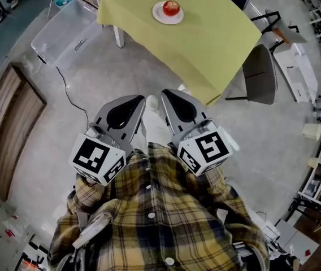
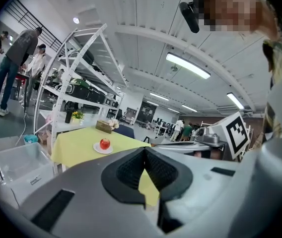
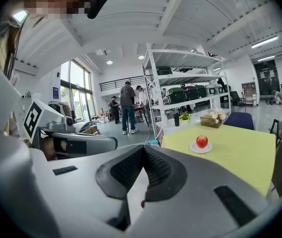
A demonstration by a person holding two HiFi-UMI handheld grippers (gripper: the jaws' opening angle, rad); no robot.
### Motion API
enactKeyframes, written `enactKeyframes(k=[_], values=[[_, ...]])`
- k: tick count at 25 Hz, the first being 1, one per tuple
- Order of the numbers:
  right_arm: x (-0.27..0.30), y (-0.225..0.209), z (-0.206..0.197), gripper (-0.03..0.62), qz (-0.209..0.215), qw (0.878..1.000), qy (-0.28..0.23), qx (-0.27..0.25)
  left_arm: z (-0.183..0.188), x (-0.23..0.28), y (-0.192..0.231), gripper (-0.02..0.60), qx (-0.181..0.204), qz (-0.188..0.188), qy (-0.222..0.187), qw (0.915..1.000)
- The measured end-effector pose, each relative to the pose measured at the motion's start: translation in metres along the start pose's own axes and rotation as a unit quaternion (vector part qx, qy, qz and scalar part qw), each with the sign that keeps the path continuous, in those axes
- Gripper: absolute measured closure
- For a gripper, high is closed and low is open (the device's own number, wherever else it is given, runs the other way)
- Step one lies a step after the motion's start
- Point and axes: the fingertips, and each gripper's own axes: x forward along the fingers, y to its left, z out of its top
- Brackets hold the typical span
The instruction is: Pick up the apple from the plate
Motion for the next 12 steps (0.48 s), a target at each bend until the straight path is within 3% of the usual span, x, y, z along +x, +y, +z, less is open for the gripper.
enactKeyframes(k=[12], values=[[0.072,-0.066,0.023,0.597,0.015,1.0,0.005,0.004,0.033,0.071,0.066,0.575,0.001,0.019,-0.005,0.9998]])
